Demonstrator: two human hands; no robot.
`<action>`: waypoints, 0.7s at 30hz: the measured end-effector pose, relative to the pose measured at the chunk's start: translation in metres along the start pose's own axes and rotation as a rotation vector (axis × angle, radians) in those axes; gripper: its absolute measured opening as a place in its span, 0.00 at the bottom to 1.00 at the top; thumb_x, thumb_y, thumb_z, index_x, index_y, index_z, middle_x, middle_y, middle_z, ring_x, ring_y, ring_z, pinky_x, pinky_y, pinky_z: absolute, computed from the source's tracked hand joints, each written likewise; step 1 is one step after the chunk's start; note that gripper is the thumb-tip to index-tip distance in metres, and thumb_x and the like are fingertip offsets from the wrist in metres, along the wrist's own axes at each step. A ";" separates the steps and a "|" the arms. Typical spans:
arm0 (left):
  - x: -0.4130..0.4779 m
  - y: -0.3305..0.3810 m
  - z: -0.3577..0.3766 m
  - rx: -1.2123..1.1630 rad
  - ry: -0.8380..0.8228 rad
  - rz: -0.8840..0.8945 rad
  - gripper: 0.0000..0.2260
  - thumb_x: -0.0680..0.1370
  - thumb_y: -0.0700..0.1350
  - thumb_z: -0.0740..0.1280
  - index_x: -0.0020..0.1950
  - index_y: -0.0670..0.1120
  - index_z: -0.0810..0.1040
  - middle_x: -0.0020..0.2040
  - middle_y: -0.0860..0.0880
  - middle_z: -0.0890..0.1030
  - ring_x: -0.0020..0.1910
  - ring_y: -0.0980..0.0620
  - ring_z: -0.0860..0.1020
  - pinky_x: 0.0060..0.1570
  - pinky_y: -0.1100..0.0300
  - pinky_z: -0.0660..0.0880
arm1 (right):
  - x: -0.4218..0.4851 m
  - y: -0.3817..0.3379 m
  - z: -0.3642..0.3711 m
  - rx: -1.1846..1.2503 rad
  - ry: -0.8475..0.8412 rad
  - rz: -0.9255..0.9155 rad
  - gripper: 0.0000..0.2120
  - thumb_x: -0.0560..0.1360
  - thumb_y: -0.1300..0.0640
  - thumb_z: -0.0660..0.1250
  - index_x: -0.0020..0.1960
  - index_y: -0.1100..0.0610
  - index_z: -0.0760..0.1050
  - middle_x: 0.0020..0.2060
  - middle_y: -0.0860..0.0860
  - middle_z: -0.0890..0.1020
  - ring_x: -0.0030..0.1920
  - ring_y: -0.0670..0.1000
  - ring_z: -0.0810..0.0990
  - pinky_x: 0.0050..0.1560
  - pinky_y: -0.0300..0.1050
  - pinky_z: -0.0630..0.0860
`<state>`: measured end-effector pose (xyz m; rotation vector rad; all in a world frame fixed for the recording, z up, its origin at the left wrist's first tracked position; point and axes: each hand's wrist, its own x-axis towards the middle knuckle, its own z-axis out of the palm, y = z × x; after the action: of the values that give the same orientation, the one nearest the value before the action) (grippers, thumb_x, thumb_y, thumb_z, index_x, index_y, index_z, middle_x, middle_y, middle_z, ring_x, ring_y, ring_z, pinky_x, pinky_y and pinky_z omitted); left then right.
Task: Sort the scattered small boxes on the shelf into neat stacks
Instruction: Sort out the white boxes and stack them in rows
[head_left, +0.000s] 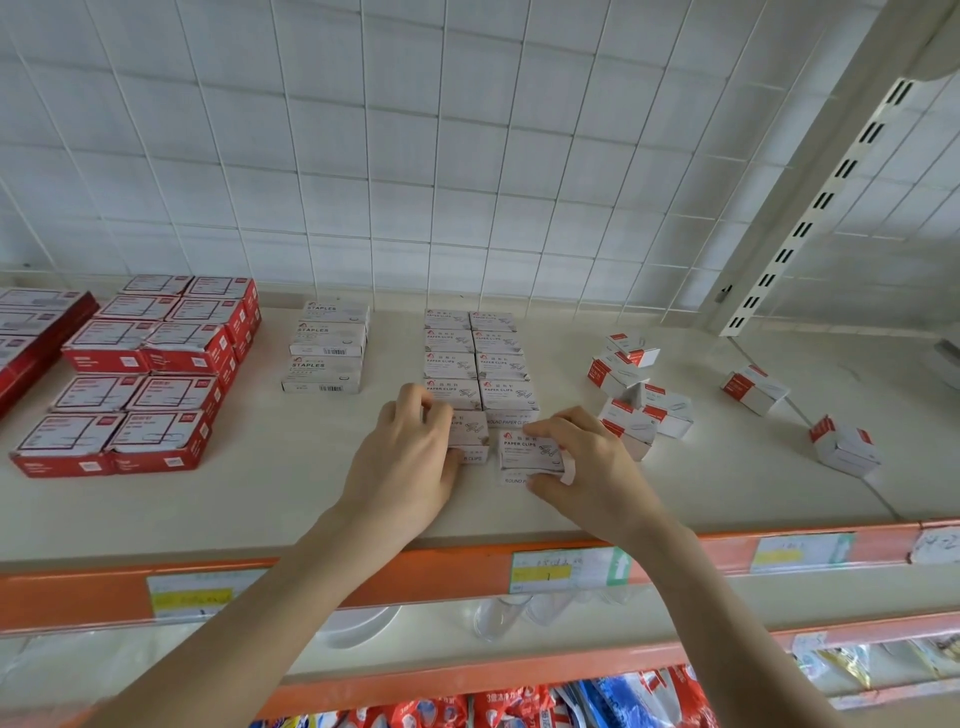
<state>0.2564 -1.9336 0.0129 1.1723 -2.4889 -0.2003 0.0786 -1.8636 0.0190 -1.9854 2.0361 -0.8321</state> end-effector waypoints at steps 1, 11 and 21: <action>0.000 0.000 0.000 0.003 -0.007 -0.001 0.15 0.59 0.36 0.78 0.42 0.37 0.78 0.44 0.39 0.75 0.37 0.40 0.78 0.22 0.55 0.76 | 0.000 0.000 0.000 -0.003 0.002 -0.003 0.22 0.68 0.62 0.71 0.62 0.59 0.74 0.53 0.53 0.73 0.48 0.46 0.70 0.41 0.20 0.66; -0.001 0.001 -0.002 0.044 -0.015 -0.096 0.20 0.72 0.47 0.70 0.62 0.40 0.73 0.62 0.41 0.71 0.58 0.40 0.73 0.43 0.51 0.76 | 0.012 -0.006 0.003 -0.094 0.028 0.023 0.22 0.70 0.61 0.71 0.64 0.58 0.73 0.56 0.57 0.71 0.53 0.56 0.75 0.52 0.42 0.76; 0.003 0.002 -0.004 0.066 -0.026 -0.143 0.18 0.78 0.52 0.61 0.66 0.46 0.67 0.60 0.50 0.75 0.57 0.48 0.75 0.48 0.58 0.71 | 0.017 -0.010 0.008 -0.074 0.062 0.034 0.20 0.70 0.61 0.71 0.62 0.58 0.75 0.54 0.56 0.70 0.47 0.53 0.73 0.49 0.40 0.74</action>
<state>0.2550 -1.9342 0.0180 1.3851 -2.4518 -0.1746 0.0897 -1.8817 0.0214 -1.9813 2.1589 -0.8330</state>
